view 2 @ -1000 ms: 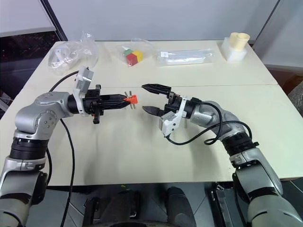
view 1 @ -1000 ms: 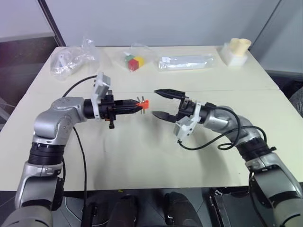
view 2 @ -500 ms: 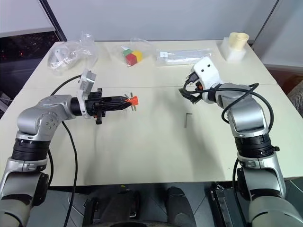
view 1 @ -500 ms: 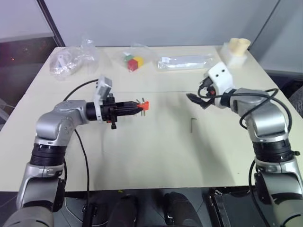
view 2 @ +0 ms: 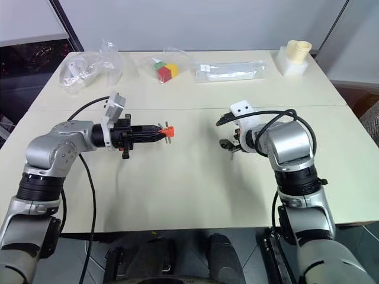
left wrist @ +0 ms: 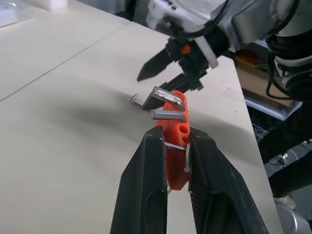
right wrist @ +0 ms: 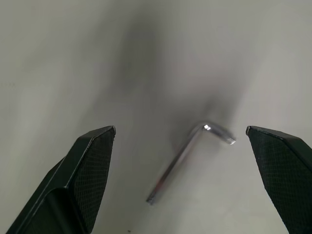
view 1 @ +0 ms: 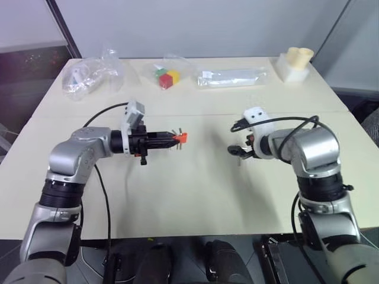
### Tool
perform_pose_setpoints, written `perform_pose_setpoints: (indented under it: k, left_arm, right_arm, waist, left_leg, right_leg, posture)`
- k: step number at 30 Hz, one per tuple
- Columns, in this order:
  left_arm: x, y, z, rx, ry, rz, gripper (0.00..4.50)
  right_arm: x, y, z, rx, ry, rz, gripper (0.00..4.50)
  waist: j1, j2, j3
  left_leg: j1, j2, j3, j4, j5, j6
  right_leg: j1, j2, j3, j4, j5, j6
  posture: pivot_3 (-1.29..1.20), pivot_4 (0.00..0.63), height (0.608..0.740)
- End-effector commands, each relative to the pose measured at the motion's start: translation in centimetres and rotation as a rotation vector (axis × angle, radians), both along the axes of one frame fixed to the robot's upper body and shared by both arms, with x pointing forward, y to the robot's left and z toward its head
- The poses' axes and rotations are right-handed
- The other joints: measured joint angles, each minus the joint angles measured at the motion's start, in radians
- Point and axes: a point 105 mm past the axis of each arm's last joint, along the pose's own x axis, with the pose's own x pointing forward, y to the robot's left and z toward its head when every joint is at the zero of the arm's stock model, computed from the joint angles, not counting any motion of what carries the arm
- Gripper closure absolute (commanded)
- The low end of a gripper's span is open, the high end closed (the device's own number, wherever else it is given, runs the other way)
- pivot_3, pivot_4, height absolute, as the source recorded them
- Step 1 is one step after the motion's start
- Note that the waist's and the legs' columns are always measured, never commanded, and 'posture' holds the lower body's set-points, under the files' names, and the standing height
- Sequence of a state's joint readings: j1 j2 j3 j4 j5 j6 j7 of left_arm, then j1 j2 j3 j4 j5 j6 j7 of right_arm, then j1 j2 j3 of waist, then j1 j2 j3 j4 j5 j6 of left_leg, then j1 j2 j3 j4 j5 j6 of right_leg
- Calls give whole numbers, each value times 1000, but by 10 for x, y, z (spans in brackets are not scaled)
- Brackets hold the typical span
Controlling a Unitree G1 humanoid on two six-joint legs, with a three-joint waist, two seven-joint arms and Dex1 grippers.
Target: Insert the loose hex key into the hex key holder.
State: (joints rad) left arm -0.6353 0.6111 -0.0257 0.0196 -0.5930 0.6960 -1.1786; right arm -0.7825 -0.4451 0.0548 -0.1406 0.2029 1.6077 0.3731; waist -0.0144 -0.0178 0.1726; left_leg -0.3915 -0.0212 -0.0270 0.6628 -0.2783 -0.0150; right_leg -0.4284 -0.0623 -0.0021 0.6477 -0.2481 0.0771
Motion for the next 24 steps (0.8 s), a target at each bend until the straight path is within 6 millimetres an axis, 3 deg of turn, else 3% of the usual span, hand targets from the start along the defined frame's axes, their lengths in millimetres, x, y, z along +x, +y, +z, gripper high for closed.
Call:
perform_pose_setpoints:
  k: [1, 20, 24]
  left_arm:
    - [-3, -1, 5, 8, -42, -9, 4404]
    - [-4, 0, 3, 15, -64, 22, 4404]
    - [-3, 0, 3, 16, -70, 28, 4404]
  right_arm:
    - [5, 3, 7, 24, -15, -22, 42]
    - [10, -5, -16, 45, 116, -126, 42]
    - [9, -5, -18, 55, 132, -126, 1821]
  waist:
    - [0, 0, 0]
    - [-1, 0, 0]
    - [-2, 0, 0]
  left_leg:
    - [0, 0, 0, 0, 0, 0]
    - [0, 0, 0, 0, 0, 0]
    - [0, 0, 0, 0, 0, 0]
  right_leg:
    - [0, 0, 0, 0, 0, 0]
    - [0, 0, 0, 0, 0, 0]
    - [0, 0, 0, 0, 0, 0]
  posture:
    - [0, 150, 740]
    - [0, 150, 740]
    - [0, 150, 740]
